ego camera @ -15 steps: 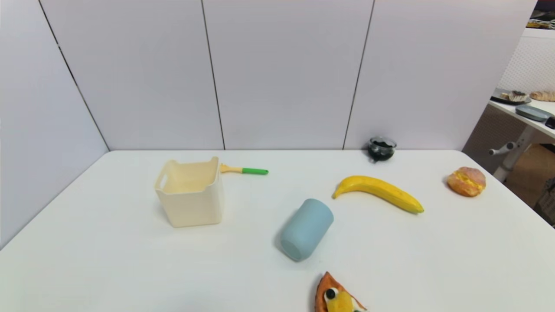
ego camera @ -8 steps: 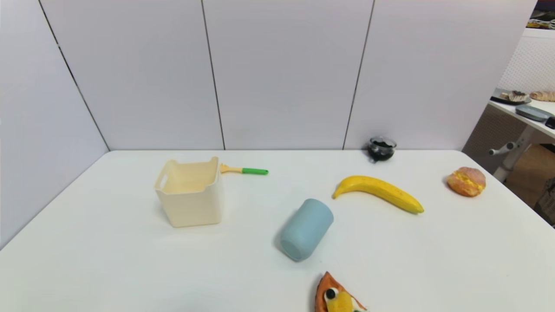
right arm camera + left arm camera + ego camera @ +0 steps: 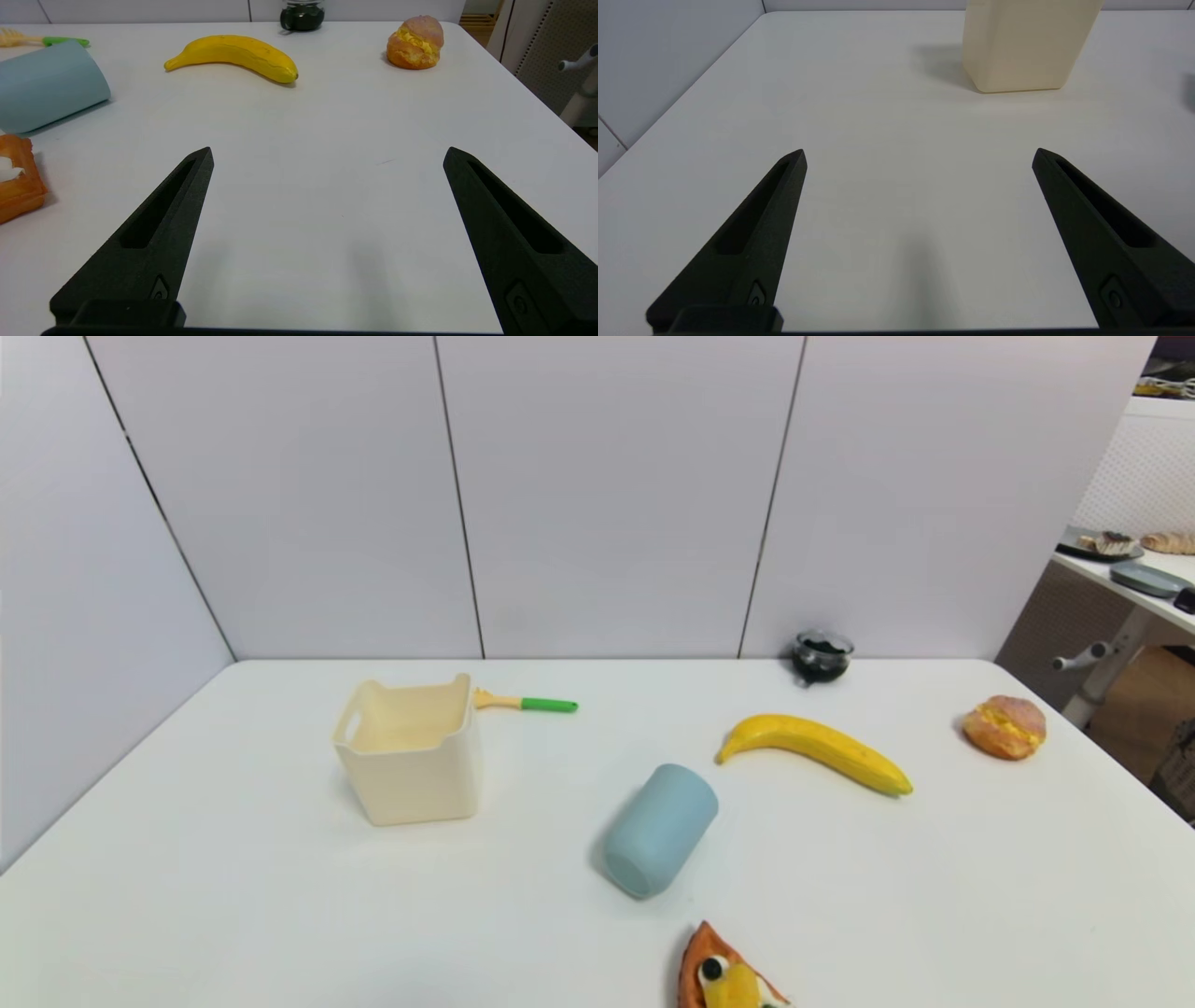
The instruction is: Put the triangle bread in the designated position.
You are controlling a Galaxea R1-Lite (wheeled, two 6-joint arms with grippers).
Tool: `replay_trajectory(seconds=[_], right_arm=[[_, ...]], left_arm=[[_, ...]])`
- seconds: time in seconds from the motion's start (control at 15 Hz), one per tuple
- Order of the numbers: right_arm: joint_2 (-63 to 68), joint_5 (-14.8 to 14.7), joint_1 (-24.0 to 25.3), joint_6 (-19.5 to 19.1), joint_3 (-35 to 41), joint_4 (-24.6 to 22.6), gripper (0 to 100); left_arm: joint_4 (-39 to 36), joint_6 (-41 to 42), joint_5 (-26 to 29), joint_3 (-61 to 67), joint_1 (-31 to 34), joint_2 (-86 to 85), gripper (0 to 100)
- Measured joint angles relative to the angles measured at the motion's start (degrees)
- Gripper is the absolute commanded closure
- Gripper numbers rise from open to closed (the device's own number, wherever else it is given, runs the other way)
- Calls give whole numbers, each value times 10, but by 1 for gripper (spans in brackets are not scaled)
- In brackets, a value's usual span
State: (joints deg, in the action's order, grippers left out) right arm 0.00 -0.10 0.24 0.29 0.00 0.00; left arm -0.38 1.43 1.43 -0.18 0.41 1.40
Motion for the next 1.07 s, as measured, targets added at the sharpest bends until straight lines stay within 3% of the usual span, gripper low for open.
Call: replay_trajectory(seconds=[0.53,0.87,1.07], right_arm=[[0,0,0,0,0,0,0],[0,0,0,0,0,0,0],[0,0,0,0,0,0,0]], left_arm=[[-3,9,8,-168,-16,158,0],[24,59,17,-262,-74,255,0],[29,98,79,-287,-86,298,0]])
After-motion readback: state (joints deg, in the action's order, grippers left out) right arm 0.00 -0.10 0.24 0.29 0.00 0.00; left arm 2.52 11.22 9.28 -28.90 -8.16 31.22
